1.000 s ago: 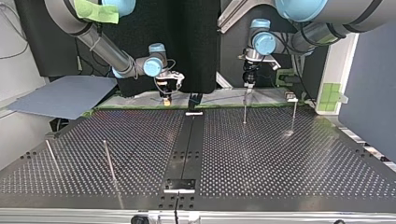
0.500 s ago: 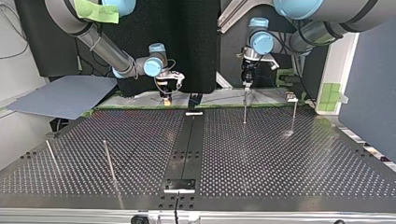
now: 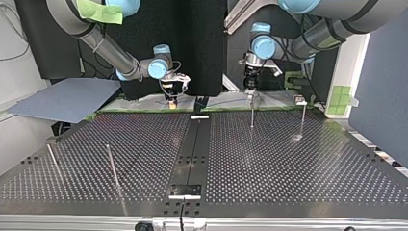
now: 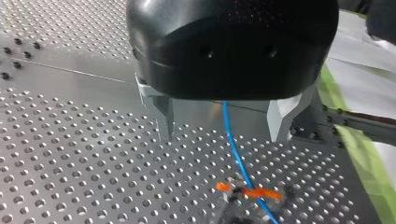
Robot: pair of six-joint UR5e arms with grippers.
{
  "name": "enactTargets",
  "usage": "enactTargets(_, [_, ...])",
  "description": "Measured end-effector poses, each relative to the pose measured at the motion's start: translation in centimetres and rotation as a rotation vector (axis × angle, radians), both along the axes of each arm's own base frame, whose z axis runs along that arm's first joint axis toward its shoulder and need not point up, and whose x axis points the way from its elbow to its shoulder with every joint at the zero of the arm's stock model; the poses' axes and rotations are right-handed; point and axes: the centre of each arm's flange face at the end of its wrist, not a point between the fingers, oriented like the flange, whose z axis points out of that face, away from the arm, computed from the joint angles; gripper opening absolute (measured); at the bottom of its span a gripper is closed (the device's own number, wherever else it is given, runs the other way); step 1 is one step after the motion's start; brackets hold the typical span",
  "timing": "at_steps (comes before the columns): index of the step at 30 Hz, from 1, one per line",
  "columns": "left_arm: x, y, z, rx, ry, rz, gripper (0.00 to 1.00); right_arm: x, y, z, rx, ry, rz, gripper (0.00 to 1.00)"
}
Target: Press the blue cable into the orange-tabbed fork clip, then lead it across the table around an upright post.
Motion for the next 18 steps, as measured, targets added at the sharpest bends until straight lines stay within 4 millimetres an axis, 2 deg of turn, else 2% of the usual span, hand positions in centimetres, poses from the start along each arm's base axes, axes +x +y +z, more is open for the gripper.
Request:
enactTargets(12, [2.0, -1.5, 1.2, -0.059, -0.028, -0.012, 0.99, 0.0, 0.0, -0.1, 0.001, 0.000, 0.001, 0.00])
enactTargets(18, [2.1, -1.7, 1.2, -0.070, -0.020, -0.013, 0.99, -0.1, 0.0, -0.1, 0.002, 0.001, 0.000, 0.00])
